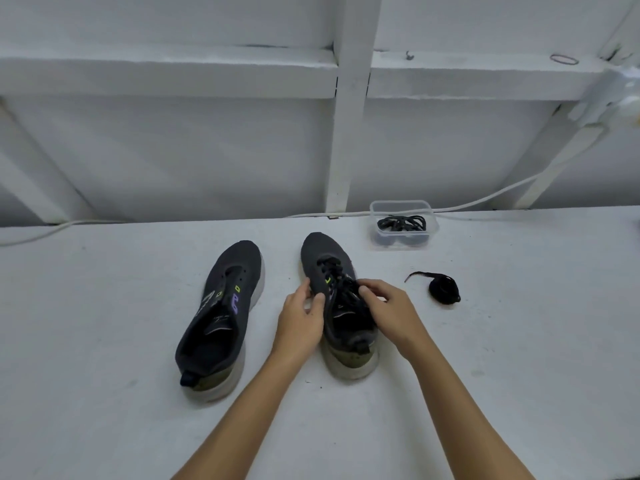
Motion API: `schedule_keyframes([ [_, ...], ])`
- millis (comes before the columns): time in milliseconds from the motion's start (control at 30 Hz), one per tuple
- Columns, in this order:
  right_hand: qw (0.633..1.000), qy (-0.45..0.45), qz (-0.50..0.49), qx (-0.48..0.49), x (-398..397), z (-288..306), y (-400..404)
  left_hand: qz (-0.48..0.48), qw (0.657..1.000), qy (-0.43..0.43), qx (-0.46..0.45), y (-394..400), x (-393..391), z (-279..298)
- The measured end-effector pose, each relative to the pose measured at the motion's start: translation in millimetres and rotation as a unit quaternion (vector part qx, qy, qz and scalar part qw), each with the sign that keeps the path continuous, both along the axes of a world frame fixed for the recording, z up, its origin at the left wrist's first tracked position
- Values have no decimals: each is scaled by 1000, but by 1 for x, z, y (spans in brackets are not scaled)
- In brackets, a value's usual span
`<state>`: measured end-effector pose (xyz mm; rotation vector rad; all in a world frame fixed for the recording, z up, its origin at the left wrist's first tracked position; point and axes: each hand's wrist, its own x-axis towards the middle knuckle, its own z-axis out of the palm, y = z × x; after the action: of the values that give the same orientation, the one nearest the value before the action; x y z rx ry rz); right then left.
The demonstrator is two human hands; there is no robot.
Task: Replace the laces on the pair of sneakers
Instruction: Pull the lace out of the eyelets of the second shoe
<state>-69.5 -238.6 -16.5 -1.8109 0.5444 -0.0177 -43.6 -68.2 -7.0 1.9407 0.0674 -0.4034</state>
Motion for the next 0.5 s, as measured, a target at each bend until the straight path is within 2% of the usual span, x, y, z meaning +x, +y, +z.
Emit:
schedule_keyframes([
  [500, 999, -3, -31, -10, -3, -4, 7, -41, 999, -4, 22, -1, 3, -2],
])
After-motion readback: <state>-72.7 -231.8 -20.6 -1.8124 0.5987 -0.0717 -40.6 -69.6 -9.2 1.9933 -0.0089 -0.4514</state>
